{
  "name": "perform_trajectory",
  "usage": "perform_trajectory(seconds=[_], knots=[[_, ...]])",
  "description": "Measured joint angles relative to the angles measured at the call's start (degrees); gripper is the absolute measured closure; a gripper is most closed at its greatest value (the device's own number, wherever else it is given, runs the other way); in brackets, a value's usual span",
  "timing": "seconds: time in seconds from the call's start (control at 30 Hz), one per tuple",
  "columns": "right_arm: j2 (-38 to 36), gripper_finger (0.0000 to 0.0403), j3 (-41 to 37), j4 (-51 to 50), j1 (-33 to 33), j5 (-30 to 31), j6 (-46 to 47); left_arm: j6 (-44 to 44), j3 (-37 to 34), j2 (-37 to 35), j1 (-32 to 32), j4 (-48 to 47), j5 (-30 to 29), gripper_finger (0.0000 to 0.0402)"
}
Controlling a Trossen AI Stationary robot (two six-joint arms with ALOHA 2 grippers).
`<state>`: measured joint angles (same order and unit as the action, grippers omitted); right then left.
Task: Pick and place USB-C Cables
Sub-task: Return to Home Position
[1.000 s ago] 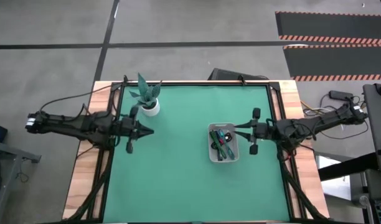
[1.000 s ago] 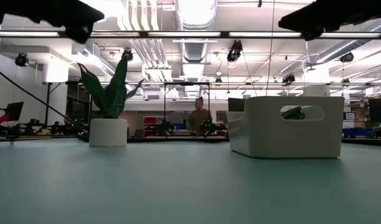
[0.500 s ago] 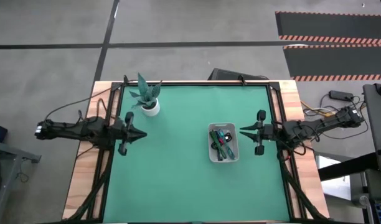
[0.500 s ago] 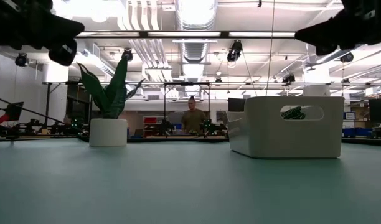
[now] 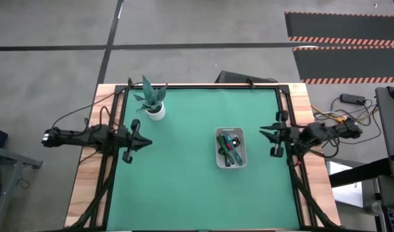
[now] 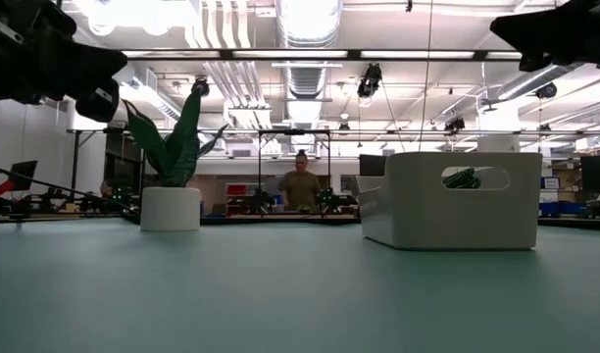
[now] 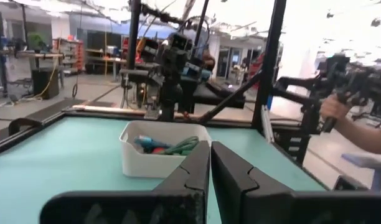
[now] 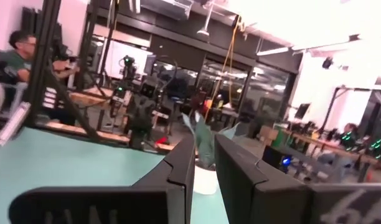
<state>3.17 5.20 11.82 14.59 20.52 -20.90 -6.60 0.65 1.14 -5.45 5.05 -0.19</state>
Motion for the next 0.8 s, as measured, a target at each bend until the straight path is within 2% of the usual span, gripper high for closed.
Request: perform_trajectory(seconds=[0.13,0.37,0.63,0.8], knots=[[-3.12,0.0351,-0.56,-0.17,-0.01,0.02,-2.99,0.5,-0.14,0.37,0.02,0.96,-0.01,0.04],[-2.8,0.0351,-2.96,0.85,0.0,-1.52,-5.76,7.06,-0.18,0.67,0.0,0.63,-0.04,0.04],[-2.88,0.0351,-4.49,3.45,-0.02,-8.83,-5.15,7.03,-0.25,1.05,0.0,0.18,-0.04,0.04],[-2.6,0.0351,-4.51,3.43,0.0,-8.11,-6.04,7.03,-0.28,1.11,0.0,0.19,-0.04,0.04]])
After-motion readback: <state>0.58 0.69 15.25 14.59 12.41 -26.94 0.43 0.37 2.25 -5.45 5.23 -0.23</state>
